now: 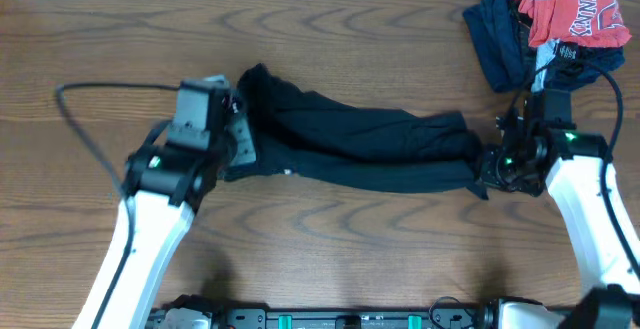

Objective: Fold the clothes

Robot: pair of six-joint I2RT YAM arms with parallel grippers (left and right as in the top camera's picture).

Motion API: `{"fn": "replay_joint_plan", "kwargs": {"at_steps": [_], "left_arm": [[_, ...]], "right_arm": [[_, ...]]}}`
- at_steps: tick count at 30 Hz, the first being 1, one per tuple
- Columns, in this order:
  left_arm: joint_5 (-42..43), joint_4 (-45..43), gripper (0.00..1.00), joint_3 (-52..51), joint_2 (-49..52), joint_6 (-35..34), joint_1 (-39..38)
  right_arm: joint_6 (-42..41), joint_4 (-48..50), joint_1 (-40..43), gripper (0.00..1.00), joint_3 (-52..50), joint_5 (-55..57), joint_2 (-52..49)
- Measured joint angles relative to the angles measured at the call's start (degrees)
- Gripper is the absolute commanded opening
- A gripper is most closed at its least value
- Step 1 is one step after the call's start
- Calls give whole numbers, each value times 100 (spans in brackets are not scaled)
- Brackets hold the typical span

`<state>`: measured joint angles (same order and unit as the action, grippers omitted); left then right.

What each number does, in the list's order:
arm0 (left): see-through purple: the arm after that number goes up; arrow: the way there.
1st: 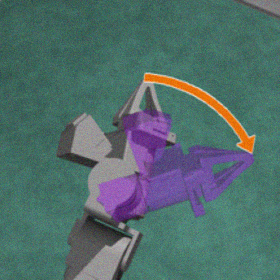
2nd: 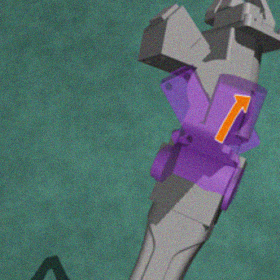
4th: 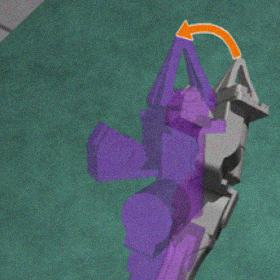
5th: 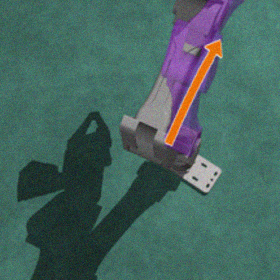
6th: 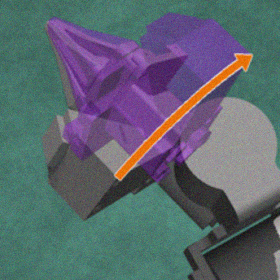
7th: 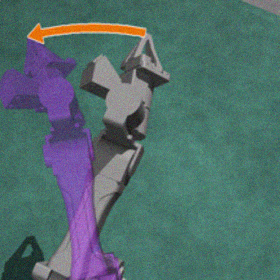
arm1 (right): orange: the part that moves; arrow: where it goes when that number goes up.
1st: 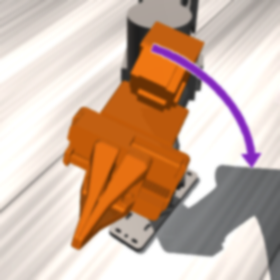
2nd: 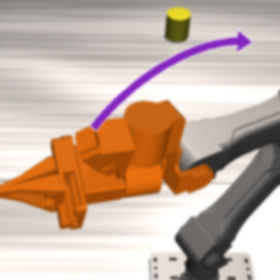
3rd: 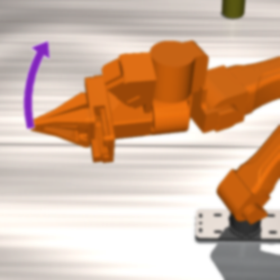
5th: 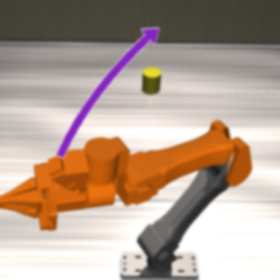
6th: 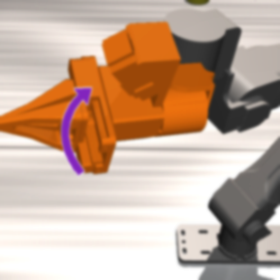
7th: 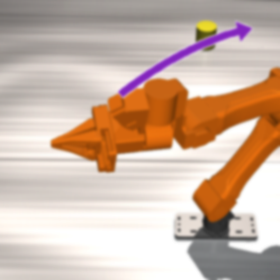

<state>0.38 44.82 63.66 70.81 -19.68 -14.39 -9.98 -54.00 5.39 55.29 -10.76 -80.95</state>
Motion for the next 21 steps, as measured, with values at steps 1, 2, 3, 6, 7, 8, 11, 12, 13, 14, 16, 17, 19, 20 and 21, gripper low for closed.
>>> {"fn": "replay_joint_plan", "kwargs": {"at_steps": [1,2,3,6,7,8,11,12,13,14,16,17,19,20,21], "left_arm": [[-11,-116,6,0,162,22,0],[-24,-278,6,0,356,42,2],[-39,-411,6,2,522,50,0],[-44,-885,6,2,1051,70,0],[-44,-1027,6,2,1198,74,0],[-46,-1178,6,2,1344,83,0],[-61,-1488,6,2,1764,114,0],[-61,-1554,6,2,1884,122,0],[-63,-1602,11,2,1987,136,0],[-63,-1641,22,2,2076,164,0],[-74,-1703,54,2,2273,201,0],[-81,-1725,65,2,2352,179,0],[-79,-1788,78,2,2465,179,0],[-83,-1812,85,2,2505,186,0],[-96,-1832,91,2,2535,195,0]], "right_arm": [[0,122,0,1,0,2,-105],[2,249,0,1,0,2,-208],[2,382,0,1,0,2,-319],[2,750,0,1,2,2,-660],[2,857,2,1,2,2,-763],[2,973,2,1,2,4,-898],[0,1303,2,1,2,4,-1228],[0,1408,2,2,2,4,-1335],[0,1486,2,4,2,4,-1419],[0,1550,2,6,2,2,-1484],[9,1711,2,19,2,4,-1600],[33,1794,2,32,2,4,-1620],[-2,1869,2,58,11,4,-1626],[26,1871,2,71,31,2,-1626],[13,1851,2,77,55,2,-1628]]}}
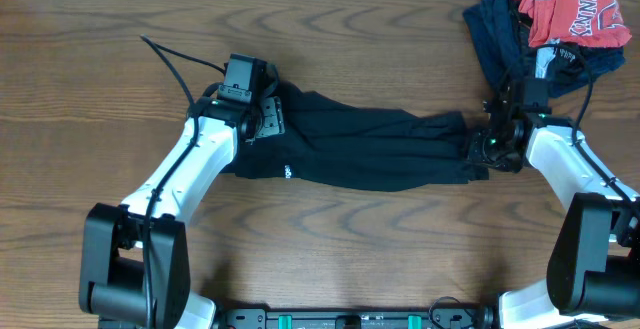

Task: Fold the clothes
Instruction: 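Release the folded shirt and pull the left gripper back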

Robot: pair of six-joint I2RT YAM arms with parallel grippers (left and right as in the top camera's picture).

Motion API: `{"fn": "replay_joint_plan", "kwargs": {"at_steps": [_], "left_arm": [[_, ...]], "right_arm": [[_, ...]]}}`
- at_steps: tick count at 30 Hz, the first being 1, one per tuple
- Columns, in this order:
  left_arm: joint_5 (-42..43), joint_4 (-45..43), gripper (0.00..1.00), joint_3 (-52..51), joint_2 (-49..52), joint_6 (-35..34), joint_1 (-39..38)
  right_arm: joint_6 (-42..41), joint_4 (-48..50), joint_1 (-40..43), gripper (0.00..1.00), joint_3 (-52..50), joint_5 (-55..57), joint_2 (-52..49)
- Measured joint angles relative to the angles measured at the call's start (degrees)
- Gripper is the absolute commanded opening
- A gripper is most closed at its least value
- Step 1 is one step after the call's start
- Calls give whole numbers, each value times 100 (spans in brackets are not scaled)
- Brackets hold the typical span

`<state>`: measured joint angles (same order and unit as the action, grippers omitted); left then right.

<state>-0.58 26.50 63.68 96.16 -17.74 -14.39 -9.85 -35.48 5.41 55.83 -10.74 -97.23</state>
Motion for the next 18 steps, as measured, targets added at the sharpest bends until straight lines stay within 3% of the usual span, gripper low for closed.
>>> {"fn": "replay_joint_plan", "kwargs": {"at_steps": [2,10,18], "left_arm": [[-142,-11,99,0,20,-15,0],[-501,216,98,0,-15,-20,214],[-586,505,98,0,-37,-20,734]], "right_arm": [[35,-181,0,86,105,-2,0],[168,-1132,26,99,492,55,0],[179,-800,111,99,-48,334,0]]}}
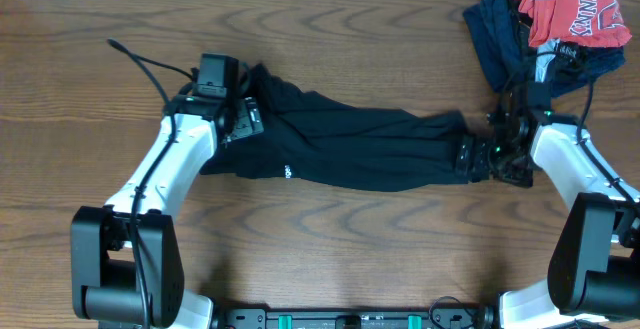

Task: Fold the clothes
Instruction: 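Release the folded shirt and pull the left gripper back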

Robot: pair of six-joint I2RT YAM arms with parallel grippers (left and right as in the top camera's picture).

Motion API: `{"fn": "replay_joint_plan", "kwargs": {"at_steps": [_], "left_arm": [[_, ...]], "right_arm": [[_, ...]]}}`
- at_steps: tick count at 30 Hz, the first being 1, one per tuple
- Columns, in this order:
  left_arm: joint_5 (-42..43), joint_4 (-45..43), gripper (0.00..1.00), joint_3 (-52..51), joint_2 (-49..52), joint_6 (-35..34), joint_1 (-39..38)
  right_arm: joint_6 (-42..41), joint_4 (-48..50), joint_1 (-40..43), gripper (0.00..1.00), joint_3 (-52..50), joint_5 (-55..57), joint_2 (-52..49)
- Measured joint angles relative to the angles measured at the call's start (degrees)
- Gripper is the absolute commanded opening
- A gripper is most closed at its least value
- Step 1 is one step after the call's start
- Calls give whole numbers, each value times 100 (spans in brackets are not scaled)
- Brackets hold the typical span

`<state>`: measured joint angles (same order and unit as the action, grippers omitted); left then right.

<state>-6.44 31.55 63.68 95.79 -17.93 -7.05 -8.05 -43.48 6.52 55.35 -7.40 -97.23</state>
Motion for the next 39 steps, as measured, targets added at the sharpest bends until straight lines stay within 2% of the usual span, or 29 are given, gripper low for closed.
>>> {"fn": "replay_joint_plan", "kwargs": {"at_steps": [7,12,15,19,22,25,29,33,39], "left_arm": [[-2,35,98,0,0,7,214],[-2,37,98,0,0,48,284],[-2,37,98,0,0,85,345],[-2,37,98,0,0,127,396],[0,39,98,0,0,129,396],[-2,37,98,0,0,131,400],[2,55,98,0,0,131,474],[0,205,98,0,-17,131,686],[-20,422,98,0,-297,131,966]], "right_arm": [[-127,1198,11,99,-487,-37,55],[-232,2288,11,90,-839,-262,155],[-321,2691,9,80,-1001,-369,186],[-387,2782,4,51,-1060,-540,184],[-483,2745,-7,17,-1115,-813,173],[-592,2693,-11,1,-1169,-1084,136],[-649,2422,46,1,-1082,-1191,125],[-546,1386,271,1,-614,-1226,26],[107,-262,730,1,968,-1113,-26]]}}
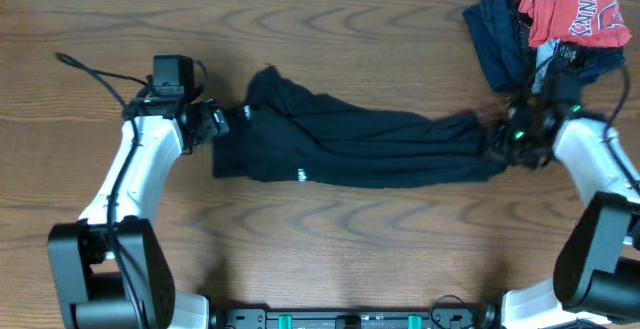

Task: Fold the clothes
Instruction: 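Release the folded shirt and pull the left gripper back, then fold the shirt's right end leftward with the right gripper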

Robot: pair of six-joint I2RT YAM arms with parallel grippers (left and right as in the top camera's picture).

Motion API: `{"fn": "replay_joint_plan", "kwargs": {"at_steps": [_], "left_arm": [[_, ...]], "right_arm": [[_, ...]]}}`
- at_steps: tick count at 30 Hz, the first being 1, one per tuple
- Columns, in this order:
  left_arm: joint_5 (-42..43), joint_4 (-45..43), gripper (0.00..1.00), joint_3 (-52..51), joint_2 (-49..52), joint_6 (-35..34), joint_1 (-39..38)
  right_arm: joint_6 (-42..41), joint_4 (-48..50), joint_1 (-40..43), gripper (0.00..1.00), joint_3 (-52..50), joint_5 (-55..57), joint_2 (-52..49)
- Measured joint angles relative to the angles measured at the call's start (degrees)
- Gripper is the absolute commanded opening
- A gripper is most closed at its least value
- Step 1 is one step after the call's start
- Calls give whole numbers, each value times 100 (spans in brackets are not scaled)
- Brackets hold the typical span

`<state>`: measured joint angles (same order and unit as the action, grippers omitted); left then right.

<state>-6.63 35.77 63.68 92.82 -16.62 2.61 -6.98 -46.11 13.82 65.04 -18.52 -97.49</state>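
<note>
A black garment (350, 149), long like trousers, lies stretched left to right across the middle of the table. My left gripper (216, 122) is at its upper left edge and looks shut on the cloth there. My right gripper (498, 139) is at the narrow right end, shut on the fabric. The fingertips of both are partly hidden by cloth and wrist.
A pile of other clothes sits at the back right corner: a navy piece (500, 39) under a red shirt with white lettering (570, 4). It lies just behind my right arm. The left arm's cable (95, 74) loops over the wooden table (330, 259).
My left gripper has moved left, from over the garment to its left edge. My right gripper has moved right with the garment's end, so the cloth now lies longer and flatter.
At first both grippers sat at the ends of a bunched black garment. Then the left gripper was further in over the cloth's upper left, then slightly left of that. Now both grippers stand wider apart and the garment is drawn out between them.
</note>
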Motion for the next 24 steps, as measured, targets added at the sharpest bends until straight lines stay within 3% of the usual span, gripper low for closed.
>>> {"fn": "replay_joint_plan", "kwargs": {"at_steps": [4,9,24], "left_arm": [[-4,28,98,0,-229,0,39],[-4,92,98,0,-286,0,39],[-2,258,98,0,-286,0,39]], "right_arm": [[361,-595,50,1,909,28,2],[588,-750,-175,1,1152,46,2],[374,-238,-2374,1,1152,651,-151]]}}
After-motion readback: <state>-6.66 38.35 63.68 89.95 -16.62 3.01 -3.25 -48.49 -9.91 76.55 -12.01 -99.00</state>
